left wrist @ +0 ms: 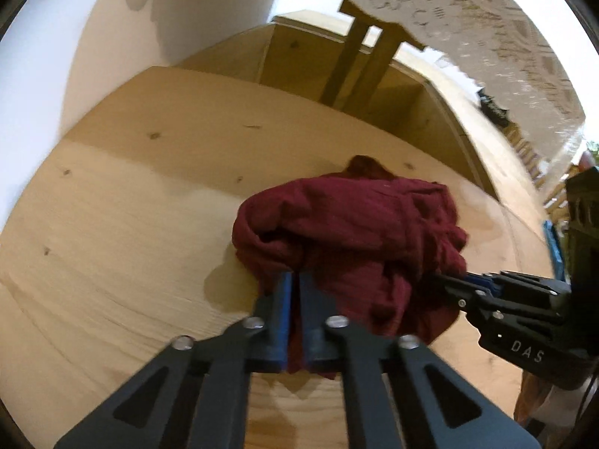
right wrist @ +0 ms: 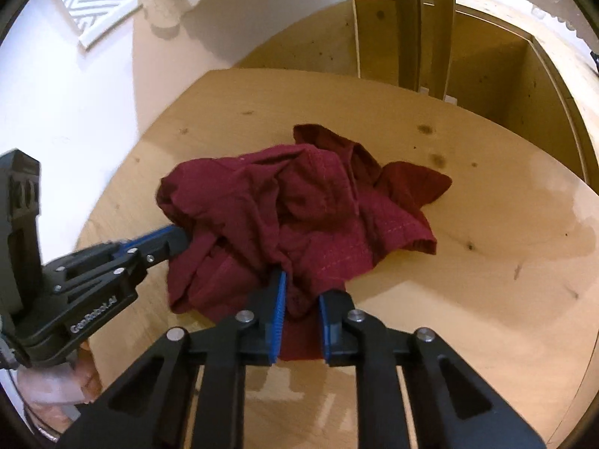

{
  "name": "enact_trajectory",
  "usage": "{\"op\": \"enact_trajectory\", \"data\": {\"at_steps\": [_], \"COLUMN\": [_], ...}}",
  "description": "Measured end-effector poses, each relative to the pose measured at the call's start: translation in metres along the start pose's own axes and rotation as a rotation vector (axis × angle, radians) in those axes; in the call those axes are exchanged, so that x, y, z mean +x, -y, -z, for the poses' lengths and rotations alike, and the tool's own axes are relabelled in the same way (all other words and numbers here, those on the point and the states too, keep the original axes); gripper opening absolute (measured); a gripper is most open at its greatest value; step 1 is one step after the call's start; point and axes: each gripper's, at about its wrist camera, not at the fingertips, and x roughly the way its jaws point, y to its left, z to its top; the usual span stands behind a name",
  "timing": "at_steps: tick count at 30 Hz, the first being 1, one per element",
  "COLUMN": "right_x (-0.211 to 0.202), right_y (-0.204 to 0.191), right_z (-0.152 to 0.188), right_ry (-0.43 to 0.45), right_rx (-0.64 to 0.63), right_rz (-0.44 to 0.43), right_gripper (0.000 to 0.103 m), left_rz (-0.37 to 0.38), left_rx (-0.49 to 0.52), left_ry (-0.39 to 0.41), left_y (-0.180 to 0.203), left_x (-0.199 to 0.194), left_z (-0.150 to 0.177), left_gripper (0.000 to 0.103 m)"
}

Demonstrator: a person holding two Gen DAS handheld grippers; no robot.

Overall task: Fold clothes
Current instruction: 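Close both grippers on the dark red cloth's edge, then lift the red cloth with both grippers and shake it out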

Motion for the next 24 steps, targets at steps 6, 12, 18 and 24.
{"op": "enact_trajectory", "data": {"at_steps": [6, 12, 18, 24], "right_x": [-0.052, -0.108, -0.169, -0.272], "right_y": [0.015, 0.025, 0.047, 0.105], "right_z": [0.014, 0.058, 0.128, 0.224], "right_ry": [0.052, 0.07, 0.095, 0.169], "right_rx": [0.046, 0.045, 0.048, 0.107], "right_rz": [-0.079, -0.106, -0.104, -0.122], "right_gripper": [0.013, 0.01, 0.01, 0.01], "left_rz": [0.049, 0.126, 0.233, 0.287], "left_rx": [0.031, 0.119, 0.22, 0.268], "left_ry": [0.053, 0.06, 0.041, 0.049], "left_y": [0.007, 0.05, 0.107, 0.154], "left_x": [-0.036, -0.077, -0.111, -0.146], "left_z": [0.014, 0.064, 0.123, 0.15], "left_gripper": [0.001, 0.001, 0.001, 0.001]}}
